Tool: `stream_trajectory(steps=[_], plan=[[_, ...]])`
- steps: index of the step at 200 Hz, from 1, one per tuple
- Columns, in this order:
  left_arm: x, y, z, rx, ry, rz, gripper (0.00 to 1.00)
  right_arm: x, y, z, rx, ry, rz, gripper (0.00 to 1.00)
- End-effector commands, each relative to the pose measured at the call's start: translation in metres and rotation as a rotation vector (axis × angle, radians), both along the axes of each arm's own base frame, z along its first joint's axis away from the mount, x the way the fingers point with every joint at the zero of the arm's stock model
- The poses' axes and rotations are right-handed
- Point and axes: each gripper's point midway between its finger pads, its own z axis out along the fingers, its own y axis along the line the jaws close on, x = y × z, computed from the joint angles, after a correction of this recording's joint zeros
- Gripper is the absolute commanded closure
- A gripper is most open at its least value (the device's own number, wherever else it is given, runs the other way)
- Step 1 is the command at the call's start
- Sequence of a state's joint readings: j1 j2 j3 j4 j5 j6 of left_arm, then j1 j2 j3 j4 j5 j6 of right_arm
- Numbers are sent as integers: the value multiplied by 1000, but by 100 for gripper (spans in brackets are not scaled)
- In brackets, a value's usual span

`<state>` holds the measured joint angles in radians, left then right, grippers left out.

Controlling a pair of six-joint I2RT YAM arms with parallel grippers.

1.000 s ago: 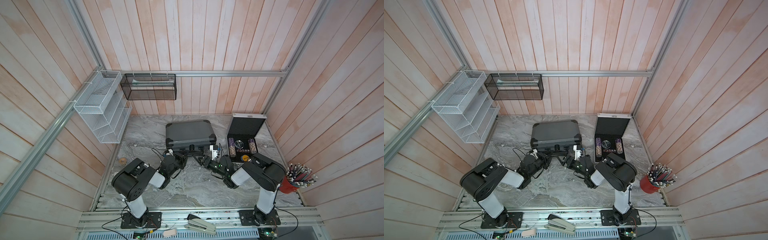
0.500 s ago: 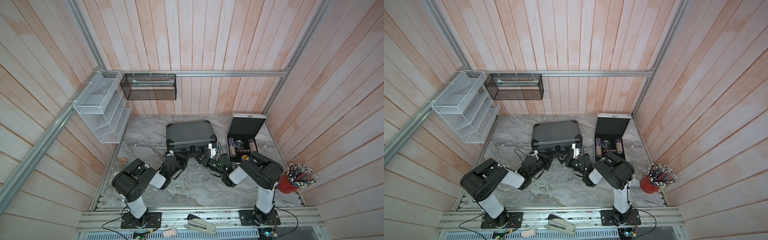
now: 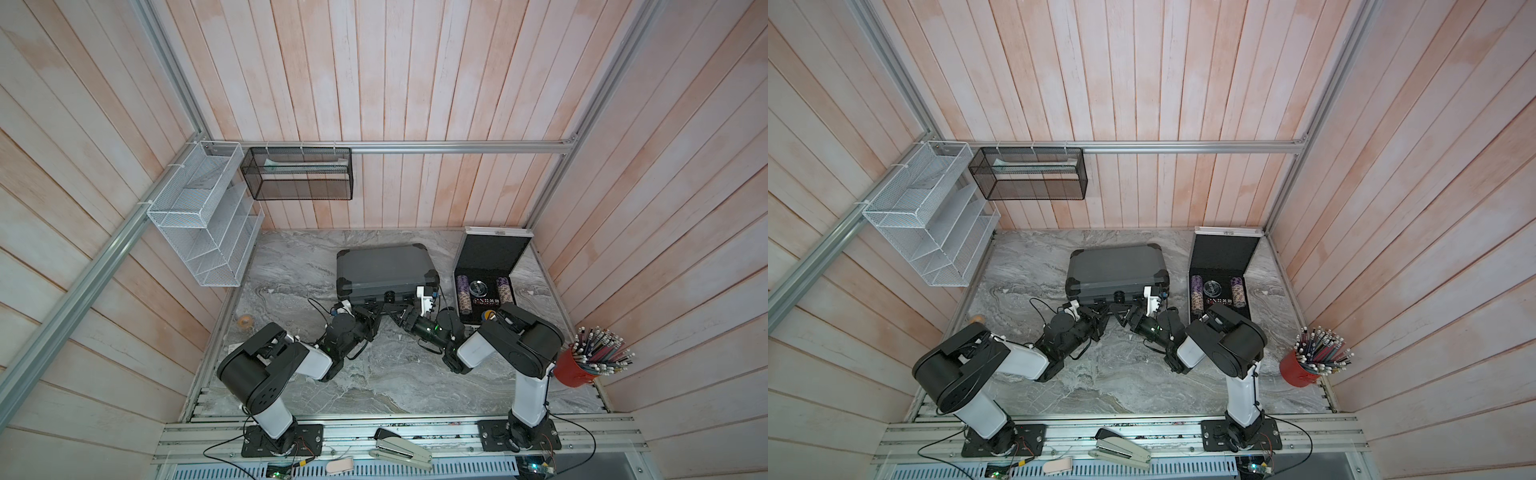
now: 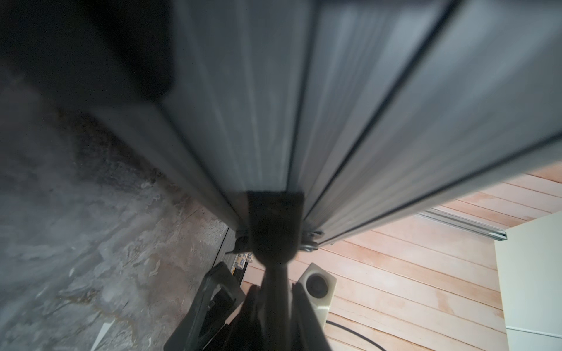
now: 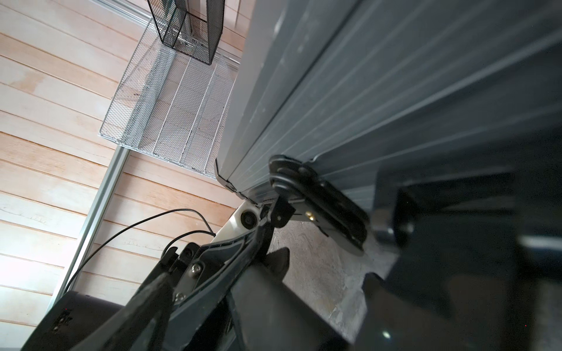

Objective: Open the poker set cases
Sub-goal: Open the fastener on the poker set case.

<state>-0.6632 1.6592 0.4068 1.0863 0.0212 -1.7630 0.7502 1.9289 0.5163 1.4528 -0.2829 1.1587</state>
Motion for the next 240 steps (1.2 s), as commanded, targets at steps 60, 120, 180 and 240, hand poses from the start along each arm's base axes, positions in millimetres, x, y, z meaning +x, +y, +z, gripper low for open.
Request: stream_trajectory(steps=[60,120,180,240], plan=[[-18,-20,106,-229,-287,-108,100,9,4,14,58,-31,-31,2],[-17,-20,96,-238,-266,-103,100,5,6,26,122,-38,-4,5],[-17,-21,81,-246,-232,-100,100,-1,6,43,169,-74,24,8],[-18,-18,66,-238,-197,-90,100,-5,2,66,184,-138,23,9]])
